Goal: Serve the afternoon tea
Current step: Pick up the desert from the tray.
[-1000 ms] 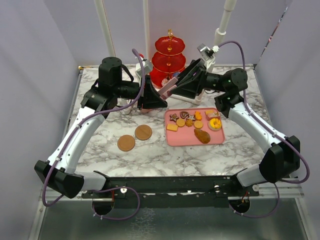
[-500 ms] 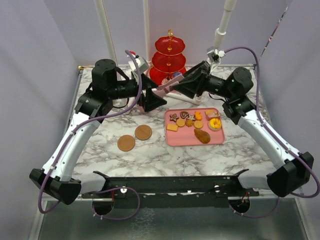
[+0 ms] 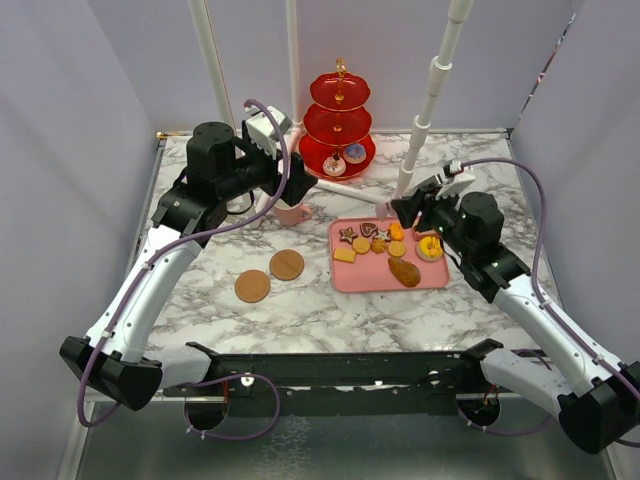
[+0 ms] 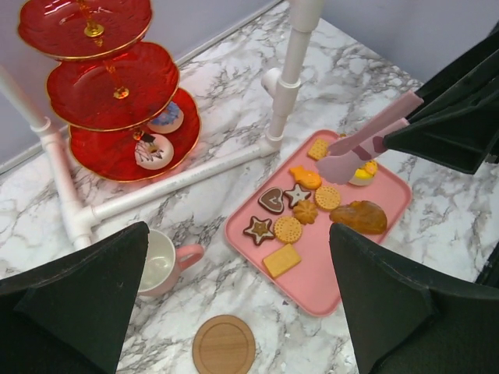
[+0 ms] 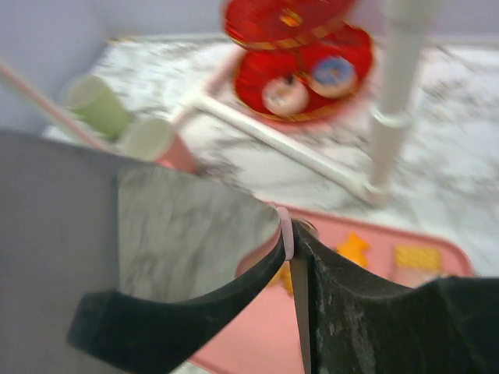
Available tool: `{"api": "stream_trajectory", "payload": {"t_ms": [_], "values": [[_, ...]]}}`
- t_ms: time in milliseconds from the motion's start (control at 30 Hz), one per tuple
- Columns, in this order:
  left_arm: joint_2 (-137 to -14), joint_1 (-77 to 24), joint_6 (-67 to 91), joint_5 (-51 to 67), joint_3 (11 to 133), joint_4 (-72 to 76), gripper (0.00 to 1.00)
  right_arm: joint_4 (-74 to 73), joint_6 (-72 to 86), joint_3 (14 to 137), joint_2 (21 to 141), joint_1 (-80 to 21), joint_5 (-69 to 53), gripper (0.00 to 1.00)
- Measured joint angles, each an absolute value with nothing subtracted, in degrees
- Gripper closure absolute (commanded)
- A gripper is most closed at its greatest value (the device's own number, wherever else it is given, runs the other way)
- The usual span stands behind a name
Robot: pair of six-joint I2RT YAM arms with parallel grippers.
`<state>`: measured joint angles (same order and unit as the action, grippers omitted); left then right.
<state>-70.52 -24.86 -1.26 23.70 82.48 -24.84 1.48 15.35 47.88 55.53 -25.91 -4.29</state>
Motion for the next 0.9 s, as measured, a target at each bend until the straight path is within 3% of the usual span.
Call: {"api": "stream_trajectory", "payload": {"t_ms": [400,900], "values": [[-72.12,-24.86,-5.04,17.69,80.95,-25.87,0.01,-8.34,17.72,38.89,51.42,-25.91,23.46,0.47],[-77.76,-24.86,-5.13,13.39,82.5,-28.8,0.01,-4.69,18.5,31.42,51.53,-25.91,31.81,0.33]]}}
